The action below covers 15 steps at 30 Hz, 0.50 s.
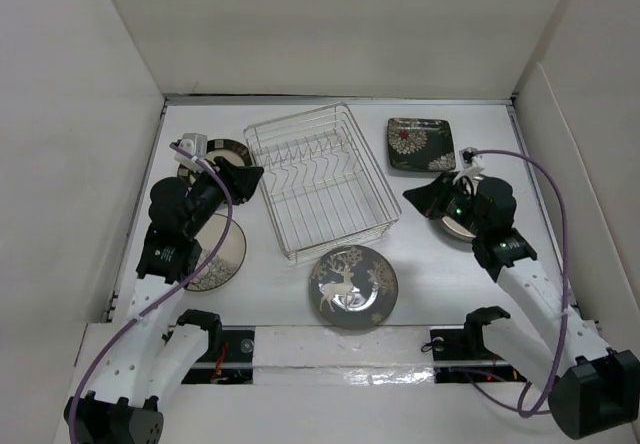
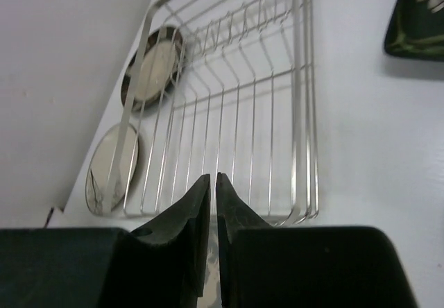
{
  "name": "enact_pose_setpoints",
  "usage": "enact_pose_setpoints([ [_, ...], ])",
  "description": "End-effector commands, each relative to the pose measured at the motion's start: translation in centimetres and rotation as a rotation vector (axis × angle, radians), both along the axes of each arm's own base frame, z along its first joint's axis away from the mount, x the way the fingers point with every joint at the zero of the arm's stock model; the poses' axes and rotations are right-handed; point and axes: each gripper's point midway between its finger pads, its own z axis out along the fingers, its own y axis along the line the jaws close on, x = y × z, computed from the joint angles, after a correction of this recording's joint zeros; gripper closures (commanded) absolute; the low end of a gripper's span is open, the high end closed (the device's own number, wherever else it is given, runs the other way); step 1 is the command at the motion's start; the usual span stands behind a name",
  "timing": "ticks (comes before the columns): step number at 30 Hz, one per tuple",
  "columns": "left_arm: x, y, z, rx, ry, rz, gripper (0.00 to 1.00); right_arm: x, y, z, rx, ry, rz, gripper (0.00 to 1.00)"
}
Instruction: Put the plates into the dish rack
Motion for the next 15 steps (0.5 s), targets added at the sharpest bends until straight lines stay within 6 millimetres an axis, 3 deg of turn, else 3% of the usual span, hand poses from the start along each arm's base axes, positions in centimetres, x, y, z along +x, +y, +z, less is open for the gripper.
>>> enact_pose_setpoints([
  [1,0.0,0.3,2.5,-0.001,-0.094,0.014,0.67,-1.7,1.3,-2.0,-0.103,0.014,0.028,0.86],
  [6,0.1,-0.2,2.0,0.003,-0.073,-0.020,0.67,-4.7,3.7,-4.1,-0.095,0.054,0.112,1.00],
  [8,-0.1,-0.2,2.4,0.001,-0.093,-0.020,0.68,-6.1,5.0,-4.8,-0.080,0.085,0.179,1.00],
  [11,-0.3,-0.4,2.5,0.000,-0.098,-0.032,0.77,-7.1,6.0,-5.4,-0.059,0.098,0.205,1.00],
  [12,-0.5,-0.4,2.5,0.000,-0.098,-0.038,0.81,-7.8,6.3,-6.4,-0.070,0.128,0.212,0.92],
  [13,-0.8,-0.6,2.5,0.000,-0.108,-0.050,0.99,-7.8,6.2,-6.9,-0.077,0.147,0.200,0.81],
  [14,-1.0,-0.6,2.8,-0.002,-0.123,-0.053,1.00,-7.6,5.6,-8.2,-0.108,0.191,0.162,0.70],
  [15,-1.0,-0.6,3.0,-0.004,-0.131,-0.055,1.00,-8.0,5.4,-9.4,-0.132,0.235,0.156,0.51],
])
